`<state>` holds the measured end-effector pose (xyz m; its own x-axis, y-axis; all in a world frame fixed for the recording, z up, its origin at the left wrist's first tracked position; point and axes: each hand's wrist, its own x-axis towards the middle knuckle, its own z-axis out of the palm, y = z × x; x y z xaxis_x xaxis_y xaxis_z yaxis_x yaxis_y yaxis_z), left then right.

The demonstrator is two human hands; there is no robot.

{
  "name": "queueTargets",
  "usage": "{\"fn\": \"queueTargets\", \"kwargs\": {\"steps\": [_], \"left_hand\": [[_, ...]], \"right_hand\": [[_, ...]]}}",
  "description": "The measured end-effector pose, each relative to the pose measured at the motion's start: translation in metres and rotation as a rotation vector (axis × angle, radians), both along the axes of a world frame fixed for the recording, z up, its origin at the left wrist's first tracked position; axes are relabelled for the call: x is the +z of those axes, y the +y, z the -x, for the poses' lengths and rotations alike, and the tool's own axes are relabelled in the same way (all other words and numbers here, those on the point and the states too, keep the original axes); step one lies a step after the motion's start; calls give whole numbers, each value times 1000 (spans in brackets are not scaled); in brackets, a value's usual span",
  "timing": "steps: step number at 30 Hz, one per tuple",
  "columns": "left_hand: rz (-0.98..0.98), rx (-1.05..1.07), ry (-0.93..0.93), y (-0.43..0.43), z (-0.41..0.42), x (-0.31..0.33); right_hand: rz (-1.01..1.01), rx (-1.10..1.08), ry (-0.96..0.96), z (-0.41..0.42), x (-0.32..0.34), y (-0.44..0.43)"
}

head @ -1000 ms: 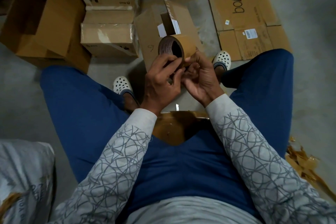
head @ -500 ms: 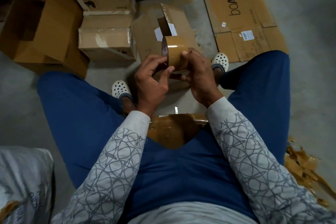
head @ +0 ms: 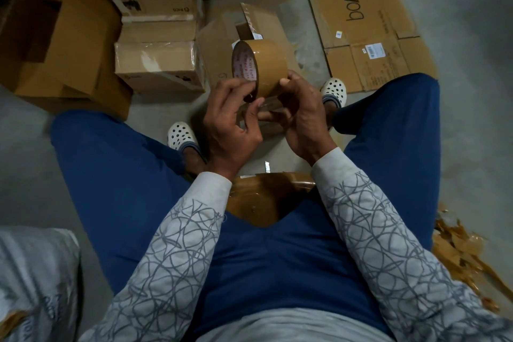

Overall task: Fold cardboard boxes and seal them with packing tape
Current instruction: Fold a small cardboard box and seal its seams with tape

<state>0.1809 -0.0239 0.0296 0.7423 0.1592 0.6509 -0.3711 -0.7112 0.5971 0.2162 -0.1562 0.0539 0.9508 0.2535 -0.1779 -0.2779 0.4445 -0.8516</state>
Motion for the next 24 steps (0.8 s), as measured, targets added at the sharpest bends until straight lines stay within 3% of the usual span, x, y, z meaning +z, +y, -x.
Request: {"fn": "queueTargets", "kwargs": {"steps": [24], "left_hand": [[48, 33, 59, -4, 1, -5]], "right_hand": [[104, -52, 115, 3, 13, 3]]}}
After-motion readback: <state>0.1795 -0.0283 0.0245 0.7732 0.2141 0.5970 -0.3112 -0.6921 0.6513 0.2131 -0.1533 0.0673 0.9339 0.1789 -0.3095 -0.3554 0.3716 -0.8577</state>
